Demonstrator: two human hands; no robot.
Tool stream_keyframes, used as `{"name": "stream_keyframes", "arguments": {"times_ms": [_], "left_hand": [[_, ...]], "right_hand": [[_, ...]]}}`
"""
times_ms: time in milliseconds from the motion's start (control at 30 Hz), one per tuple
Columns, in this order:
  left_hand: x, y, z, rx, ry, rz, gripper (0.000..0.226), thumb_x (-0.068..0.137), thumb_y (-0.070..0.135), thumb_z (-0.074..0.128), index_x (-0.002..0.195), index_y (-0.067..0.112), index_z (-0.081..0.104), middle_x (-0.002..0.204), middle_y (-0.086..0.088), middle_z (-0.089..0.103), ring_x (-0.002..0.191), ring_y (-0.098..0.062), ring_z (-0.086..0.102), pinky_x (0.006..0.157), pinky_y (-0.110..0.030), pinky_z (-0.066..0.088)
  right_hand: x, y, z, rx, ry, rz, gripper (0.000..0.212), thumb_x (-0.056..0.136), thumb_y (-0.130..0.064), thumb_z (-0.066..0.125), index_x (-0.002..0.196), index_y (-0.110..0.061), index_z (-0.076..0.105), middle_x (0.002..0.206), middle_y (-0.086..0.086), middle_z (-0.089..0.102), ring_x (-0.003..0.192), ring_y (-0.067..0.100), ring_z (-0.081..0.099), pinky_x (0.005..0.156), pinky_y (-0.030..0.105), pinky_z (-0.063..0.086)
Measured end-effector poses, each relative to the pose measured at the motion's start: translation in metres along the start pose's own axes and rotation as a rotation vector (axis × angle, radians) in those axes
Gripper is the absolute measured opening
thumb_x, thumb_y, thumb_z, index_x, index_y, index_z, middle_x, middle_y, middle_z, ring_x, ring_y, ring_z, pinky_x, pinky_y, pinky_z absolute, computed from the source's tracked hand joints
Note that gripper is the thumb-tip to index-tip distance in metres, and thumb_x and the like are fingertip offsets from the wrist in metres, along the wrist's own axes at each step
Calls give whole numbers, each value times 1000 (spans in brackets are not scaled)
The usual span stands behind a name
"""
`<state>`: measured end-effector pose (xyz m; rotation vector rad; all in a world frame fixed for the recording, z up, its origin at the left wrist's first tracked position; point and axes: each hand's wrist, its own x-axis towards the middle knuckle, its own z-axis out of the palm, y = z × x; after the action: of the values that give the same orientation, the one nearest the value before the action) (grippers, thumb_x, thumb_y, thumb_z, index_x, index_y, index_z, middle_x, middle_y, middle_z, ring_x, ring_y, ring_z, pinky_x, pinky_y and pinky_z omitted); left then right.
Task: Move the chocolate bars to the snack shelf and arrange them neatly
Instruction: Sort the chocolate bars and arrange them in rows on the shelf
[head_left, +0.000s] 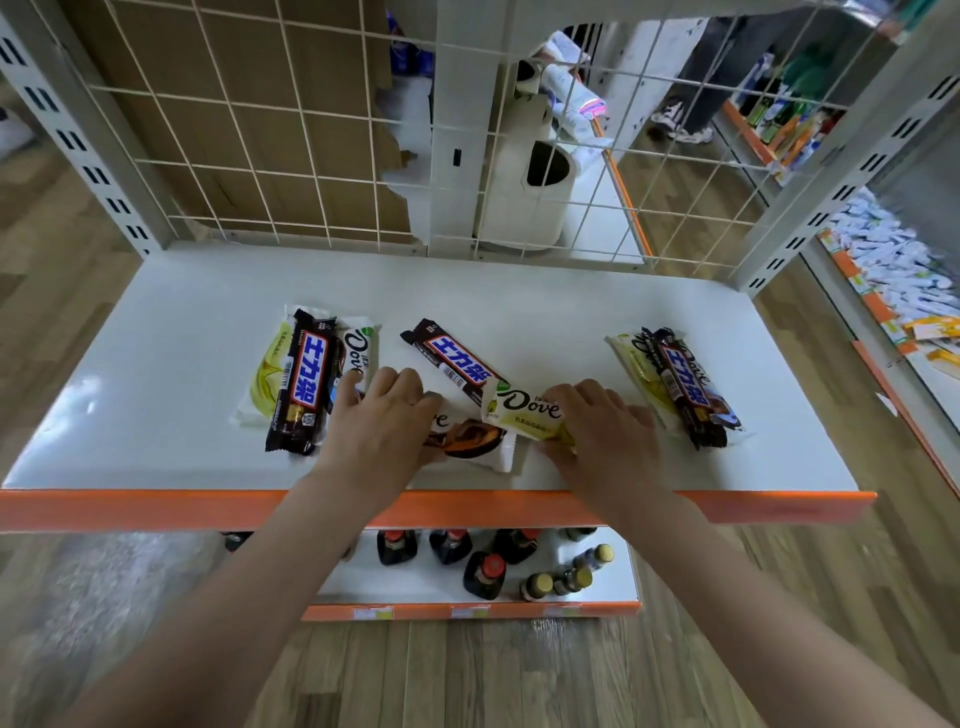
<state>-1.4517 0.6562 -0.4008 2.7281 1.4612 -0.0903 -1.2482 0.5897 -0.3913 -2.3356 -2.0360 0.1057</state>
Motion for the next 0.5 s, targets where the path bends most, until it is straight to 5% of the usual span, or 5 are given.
{"name": "stream_keyframes", "arguments": {"times_ms": [200, 400, 500], "left_hand": [[-1, -15, -5, -90, -33, 64, 51, 86, 44, 56, 134, 37, 41, 131, 12, 43, 126, -12, 32, 105, -34, 22], [-18, -13, -18, 55, 26, 136, 47, 88, 57, 44, 125, 29, 47, 124, 11, 49, 121, -12, 39, 100, -32, 25], [-27, -8, -43, -48, 117, 114, 45, 82, 53, 57, 115, 22, 57, 111, 6, 58, 114, -19, 49, 95, -36, 30]], "right_hand": [[-3, 3, -4, 29, -61, -53, 46, 87, -40, 59, 128, -30, 42, 120, -9, 47, 113, 15, 46, 87, 33, 36], [-14, -3, -26, 9, -15, -89, 49, 85, -43, 60, 128, -27, 45, 121, -10, 49, 113, 14, 48, 88, 32, 35], [-22, -10, -49, 27, 0, -109, 51, 84, -41, 62, 130, -24, 46, 123, -6, 50, 113, 17, 49, 91, 33, 36]]}}
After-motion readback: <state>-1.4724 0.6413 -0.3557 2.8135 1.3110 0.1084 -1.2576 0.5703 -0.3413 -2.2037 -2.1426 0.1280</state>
